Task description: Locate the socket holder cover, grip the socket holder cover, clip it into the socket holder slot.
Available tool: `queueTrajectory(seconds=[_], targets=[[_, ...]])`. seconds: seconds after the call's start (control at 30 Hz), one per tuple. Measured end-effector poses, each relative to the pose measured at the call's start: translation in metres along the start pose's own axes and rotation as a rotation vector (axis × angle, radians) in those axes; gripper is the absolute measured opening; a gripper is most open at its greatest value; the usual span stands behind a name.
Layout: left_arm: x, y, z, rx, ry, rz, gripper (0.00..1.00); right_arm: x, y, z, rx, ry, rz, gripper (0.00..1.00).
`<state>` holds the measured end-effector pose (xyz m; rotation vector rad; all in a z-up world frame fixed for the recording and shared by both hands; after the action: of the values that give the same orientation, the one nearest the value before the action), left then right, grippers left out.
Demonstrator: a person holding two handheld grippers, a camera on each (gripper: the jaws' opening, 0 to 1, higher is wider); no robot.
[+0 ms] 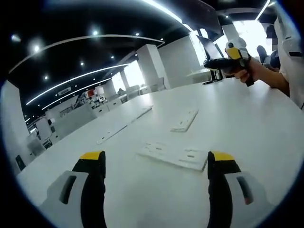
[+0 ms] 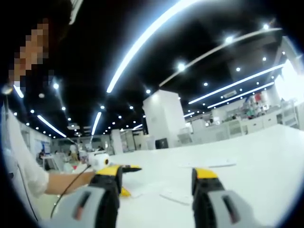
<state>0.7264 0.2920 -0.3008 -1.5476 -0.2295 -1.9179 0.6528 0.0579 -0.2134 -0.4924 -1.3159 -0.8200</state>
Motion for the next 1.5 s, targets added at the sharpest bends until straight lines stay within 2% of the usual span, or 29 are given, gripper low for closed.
queueTrajectory(seconds=[0.17, 0.2, 0.23, 0.27, 0.3, 0.33, 0.43, 0.57, 0.8, 0.93, 1.2, 1.5], targets=[[0.023, -0.001, 0.012, 0.051, 0.014, -0.067, 0.85, 0.0, 0.0, 0.001, 0.001, 0.001, 0.0, 0.6], [0.028, 0.0, 0.023, 0.105, 0.029, -0.072, 0.84, 0.0, 0.0, 0.001, 0.002, 0.0, 0.0, 0.6], [0.03, 0.001, 0.027, 0.12, 0.032, -0.077, 0.84, 0.0, 0.0, 0.001, 0.002, 0.0, 0.0, 0.6], [0.033, 0.003, 0.037, 0.164, 0.037, -0.074, 0.83, 0.0, 0.0, 0.001, 0.002, -0.001, 0.002, 0.6], [0.03, 0.004, 0.049, 0.224, 0.062, -0.032, 0.83, 0.0, 0.0, 0.001, 0.002, -0.002, 0.002, 0.6], [0.028, 0.005, 0.055, 0.254, 0.083, -0.004, 0.83, 0.0, 0.0, 0.001, 0.003, -0.002, 0.002, 0.6], [0.033, 0.017, 0.071, 0.301, 0.062, -0.007, 0.85, -0.001, 0.0, 0.001, 0.001, -0.001, 0.005, 0.6], [0.034, 0.031, 0.08, 0.309, 0.077, 0.023, 0.85, -0.001, 0.0, 0.0, -0.001, -0.002, 0.006, 0.6], [0.018, 0.05, 0.082, 0.258, 0.116, 0.143, 0.9, -0.001, 0.0, -0.001, -0.003, -0.006, 0.007, 0.6], [0.013, 0.05, 0.084, 0.255, 0.105, 0.165, 0.91, -0.002, -0.001, -0.002, -0.004, -0.006, 0.011, 0.6], [0.007, 0.05, 0.087, 0.247, 0.133, 0.214, 0.89, -0.004, 0.0, 0.0, -0.003, -0.011, 0.017, 0.59], [0.014, 0.063, 0.086, 0.191, 0.189, 0.25, 0.89, -0.004, 0.001, -0.002, -0.009, -0.012, 0.02, 0.59]])
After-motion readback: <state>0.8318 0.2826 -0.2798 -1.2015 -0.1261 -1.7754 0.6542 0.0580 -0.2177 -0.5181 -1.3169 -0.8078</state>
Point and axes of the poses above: the point that each gripper's makers call its tool centre point, and the gripper's own axes: y roughly forward along the fingers, z roughly to its left, x roughly out of its top, the point moved 1 cm from there along -y, roughly backward along the fingers, and after that the axes turned 5 degrees about -x, right-handed, at the moved point
